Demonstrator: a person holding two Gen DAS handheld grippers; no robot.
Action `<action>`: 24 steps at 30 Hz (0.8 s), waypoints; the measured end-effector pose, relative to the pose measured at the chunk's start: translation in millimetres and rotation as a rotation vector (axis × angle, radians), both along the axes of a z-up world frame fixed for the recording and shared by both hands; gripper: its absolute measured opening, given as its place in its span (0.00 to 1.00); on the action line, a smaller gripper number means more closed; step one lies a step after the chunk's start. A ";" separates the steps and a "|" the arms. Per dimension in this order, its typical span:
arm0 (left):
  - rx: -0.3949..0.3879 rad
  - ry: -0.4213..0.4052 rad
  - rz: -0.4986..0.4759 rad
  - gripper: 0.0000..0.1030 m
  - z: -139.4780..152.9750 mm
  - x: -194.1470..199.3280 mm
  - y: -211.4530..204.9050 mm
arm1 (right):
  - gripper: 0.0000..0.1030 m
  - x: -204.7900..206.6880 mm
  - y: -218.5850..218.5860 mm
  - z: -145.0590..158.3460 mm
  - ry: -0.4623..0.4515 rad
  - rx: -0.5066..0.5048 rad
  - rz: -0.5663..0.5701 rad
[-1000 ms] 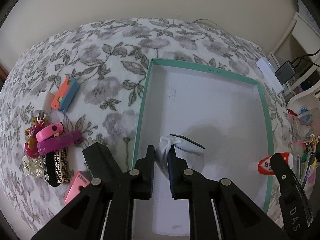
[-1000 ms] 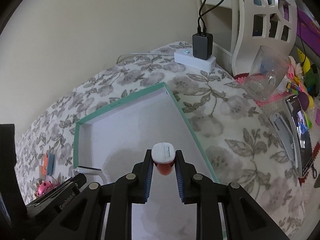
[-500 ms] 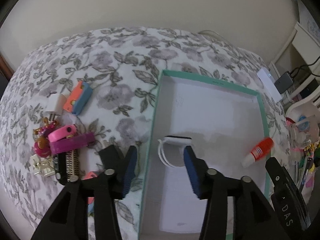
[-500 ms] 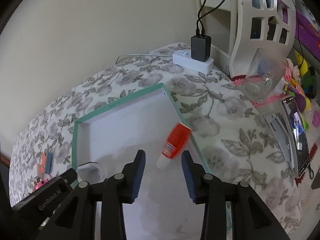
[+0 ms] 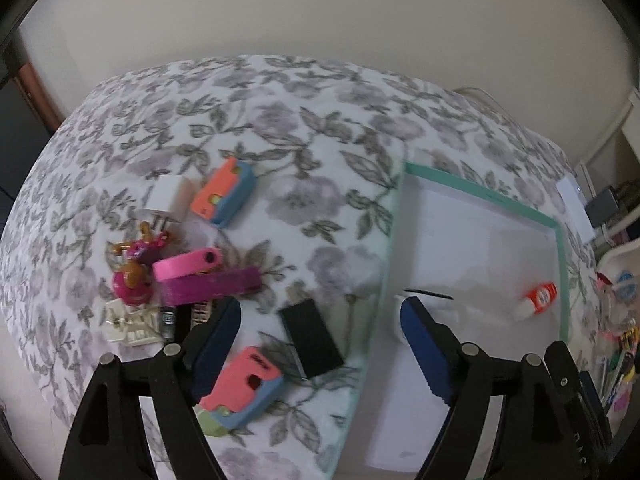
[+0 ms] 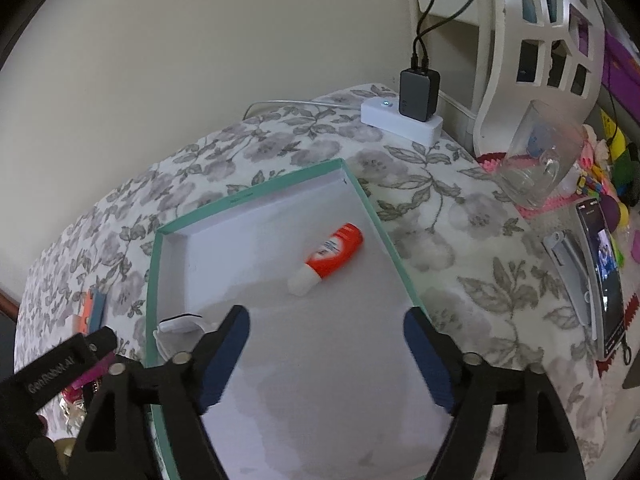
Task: Organize rigid objects
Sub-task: 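Open both grippers to drop the glue bottle and watch band into the tray, then move both grippers back to the pile of objects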
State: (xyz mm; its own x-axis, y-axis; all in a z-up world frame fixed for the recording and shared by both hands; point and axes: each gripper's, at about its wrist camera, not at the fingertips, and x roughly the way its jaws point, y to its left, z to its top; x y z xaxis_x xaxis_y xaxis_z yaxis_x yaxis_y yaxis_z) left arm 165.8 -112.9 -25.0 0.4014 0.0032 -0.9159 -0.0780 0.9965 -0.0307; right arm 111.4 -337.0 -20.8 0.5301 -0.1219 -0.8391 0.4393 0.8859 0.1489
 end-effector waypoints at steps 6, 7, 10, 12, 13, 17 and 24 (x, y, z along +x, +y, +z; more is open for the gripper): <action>-0.009 -0.012 0.048 0.89 7.8 0.1 24.6 | 1.00 1.5 7.5 -1.8 -0.009 0.005 0.022; -0.012 -0.016 0.060 0.89 9.8 0.1 30.6 | 1.00 1.4 8.9 -1.7 -0.011 0.006 0.023; -0.025 -0.022 0.100 0.89 15.3 0.7 48.0 | 1.00 1.9 14.0 0.6 -0.022 0.014 0.035; -0.040 -0.030 0.133 0.89 20.3 0.4 62.2 | 1.00 2.4 19.1 4.8 -0.038 0.019 0.045; -0.047 -0.036 0.143 0.90 22.7 -0.3 67.8 | 1.00 2.8 22.3 7.8 -0.046 0.017 0.051; -0.058 -0.056 0.181 0.97 35.3 -4.4 92.9 | 1.00 2.5 37.1 22.7 -0.093 0.014 0.080; 0.024 -0.125 0.185 0.97 64.7 -19.0 140.6 | 1.00 3.3 78.8 51.4 -0.168 0.032 0.199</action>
